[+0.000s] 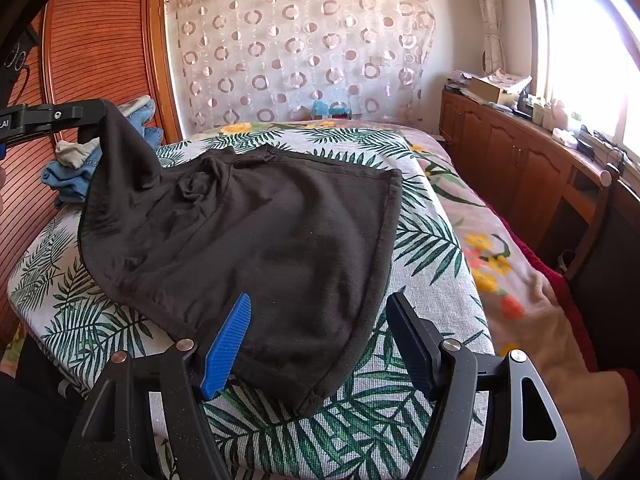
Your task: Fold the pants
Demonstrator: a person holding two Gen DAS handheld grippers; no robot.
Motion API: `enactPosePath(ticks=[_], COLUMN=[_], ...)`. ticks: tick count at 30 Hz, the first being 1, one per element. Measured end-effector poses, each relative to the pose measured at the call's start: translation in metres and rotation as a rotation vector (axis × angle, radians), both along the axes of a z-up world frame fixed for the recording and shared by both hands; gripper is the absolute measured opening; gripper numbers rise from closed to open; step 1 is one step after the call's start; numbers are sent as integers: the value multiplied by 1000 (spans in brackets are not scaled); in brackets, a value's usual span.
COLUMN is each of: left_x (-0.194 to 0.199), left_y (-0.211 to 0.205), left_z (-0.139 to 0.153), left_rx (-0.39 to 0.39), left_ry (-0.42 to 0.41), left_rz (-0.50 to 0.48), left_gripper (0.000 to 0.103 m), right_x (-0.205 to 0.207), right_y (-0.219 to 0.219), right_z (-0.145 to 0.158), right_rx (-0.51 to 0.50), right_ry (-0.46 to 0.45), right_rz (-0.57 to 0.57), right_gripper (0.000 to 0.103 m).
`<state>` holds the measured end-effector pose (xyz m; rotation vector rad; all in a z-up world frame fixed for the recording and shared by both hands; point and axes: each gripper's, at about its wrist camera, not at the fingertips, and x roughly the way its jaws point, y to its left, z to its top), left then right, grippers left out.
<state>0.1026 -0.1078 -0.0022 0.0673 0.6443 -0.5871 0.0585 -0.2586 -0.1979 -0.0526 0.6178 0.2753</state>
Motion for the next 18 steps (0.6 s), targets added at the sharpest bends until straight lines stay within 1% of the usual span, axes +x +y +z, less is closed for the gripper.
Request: enactPosePath(ticks=[6, 7, 8, 9, 10, 11, 12, 13, 14, 18], left_x=[3, 3, 1, 1, 0, 0, 0, 0, -1, -5], left_y=[0, 0, 0, 2, 5, 9, 13, 16, 20, 33], left_z=[-12, -12, -11, -12, -12, -13, -13, -14, -15, -19], left_rx=[2, 7, 17, 25, 26, 15, 4, -3, -10, -18], left_ry=[25, 25, 23, 19, 14, 16, 22, 27, 30, 30], left_rz=[21, 26, 33, 43, 54, 57, 57, 62, 73, 102], left_gripper=[6, 10, 19, 26, 41, 52, 58, 75, 82, 82], right_x=[-1, -1, 0, 0, 0, 1, 1, 1, 1, 2], right_y=[0, 1, 1, 0, 1, 1, 1, 1, 2, 4], right_z=[-2, -3, -4, -3, -4, -3, -3, -2, -2, -1], right_rx=[3, 2, 1, 0, 1, 1, 1, 1, 0, -3], right_ry=[1, 2, 3, 5, 7, 8, 9, 9, 8, 9], right_rz=[-3, -3, -4, -4, -5, -5, -5, -4, -3, 4], right_gripper=[72, 72, 72, 72, 72, 72, 72, 72, 72, 72])
